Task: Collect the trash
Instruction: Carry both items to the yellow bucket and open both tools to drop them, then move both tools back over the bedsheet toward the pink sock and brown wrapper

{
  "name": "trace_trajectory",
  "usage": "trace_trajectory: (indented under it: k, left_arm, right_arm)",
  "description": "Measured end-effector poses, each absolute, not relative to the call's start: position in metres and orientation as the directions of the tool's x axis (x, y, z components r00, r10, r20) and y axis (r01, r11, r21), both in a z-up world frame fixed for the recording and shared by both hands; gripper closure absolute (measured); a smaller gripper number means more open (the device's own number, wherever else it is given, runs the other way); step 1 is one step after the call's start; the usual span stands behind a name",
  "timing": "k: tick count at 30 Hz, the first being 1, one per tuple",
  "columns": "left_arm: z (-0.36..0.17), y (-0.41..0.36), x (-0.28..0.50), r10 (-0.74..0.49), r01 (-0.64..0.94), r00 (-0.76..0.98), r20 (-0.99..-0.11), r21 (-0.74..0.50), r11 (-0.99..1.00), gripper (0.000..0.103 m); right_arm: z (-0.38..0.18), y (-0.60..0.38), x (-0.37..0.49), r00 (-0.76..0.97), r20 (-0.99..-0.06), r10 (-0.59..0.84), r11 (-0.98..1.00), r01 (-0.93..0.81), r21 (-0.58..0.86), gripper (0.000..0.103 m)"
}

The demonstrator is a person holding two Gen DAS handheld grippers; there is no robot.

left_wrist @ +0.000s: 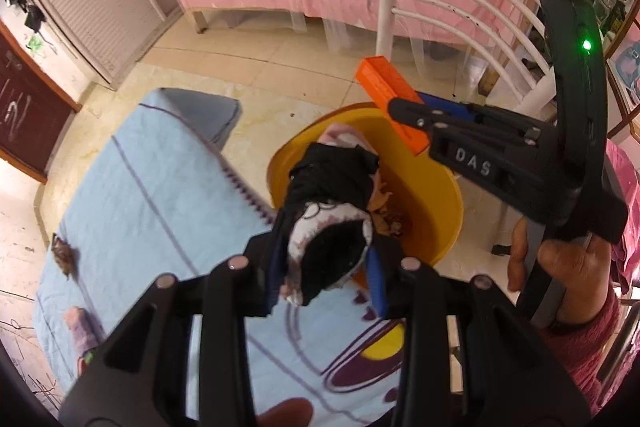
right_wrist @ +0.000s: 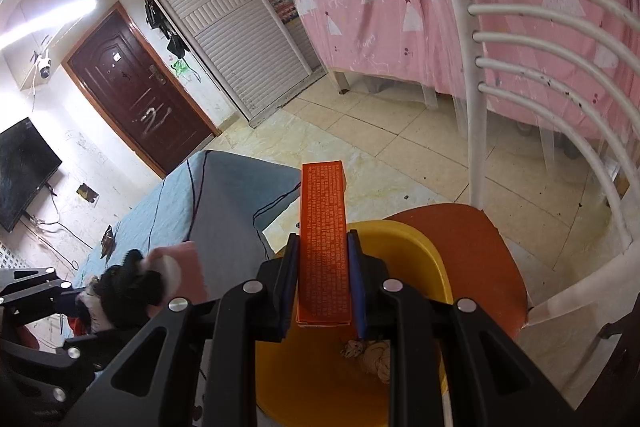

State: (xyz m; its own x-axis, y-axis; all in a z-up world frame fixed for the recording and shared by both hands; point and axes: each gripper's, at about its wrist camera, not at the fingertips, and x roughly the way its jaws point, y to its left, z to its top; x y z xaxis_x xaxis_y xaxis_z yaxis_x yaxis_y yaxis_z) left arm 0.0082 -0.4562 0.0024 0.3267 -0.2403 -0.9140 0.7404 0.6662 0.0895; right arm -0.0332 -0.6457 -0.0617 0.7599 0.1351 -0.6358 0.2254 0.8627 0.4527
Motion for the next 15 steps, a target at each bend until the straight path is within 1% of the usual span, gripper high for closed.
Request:
trace_trajectory:
  k: [2, 3, 4, 6, 11, 15]
  left_arm:
    - [0.000, -0.465, 0.008, -0.244, 0.745, 0.314, -0.917, 0.079, 0.663, 0.062]
    - [-0.001, -0.466, 0.008, -0.247, 0.747, 0.308, -0.919, 0.073, 0.660, 0.053]
    - [-0.001, -0.468, 0.008, -0.249, 0.748, 0.307, -0.918, 0.072, 0.660, 0.049]
    - [0.000, -0.469, 0.009, -0.249, 0.746, 0.307, -0.918, 0.069, 0.663, 0.046]
    - [0.005, -0.460, 0.012, -0.248, 0.729, 0.313, -0.917, 0.065, 0.681, 0.045]
    - [0.011, -0.445, 0.018, -0.249, 0.708, 0.322, -0.913, 0.058, 0.704, 0.045]
  right_arm:
    - [-0.064, -0.647, -0.032, 0.756, -0.642, 0.132, 0.862, 0.232, 0.451, 0.085]
    - [-0.065, -0.647, -0.032, 0.755, -0.643, 0.130, 0.862, 0.234, 0.449, 0.085]
    - [-0.066, -0.647, -0.031, 0.752, -0.646, 0.127, 0.864, 0.236, 0.445, 0.085]
    - [-0.067, -0.648, -0.029, 0.751, -0.646, 0.136, 0.862, 0.231, 0.451, 0.084]
    - [-0.067, -0.645, -0.024, 0.750, -0.647, 0.140, 0.864, 0.227, 0.450, 0.076]
    - [-0.066, -0.642, -0.022, 0.749, -0.647, 0.142, 0.867, 0.221, 0.447, 0.072]
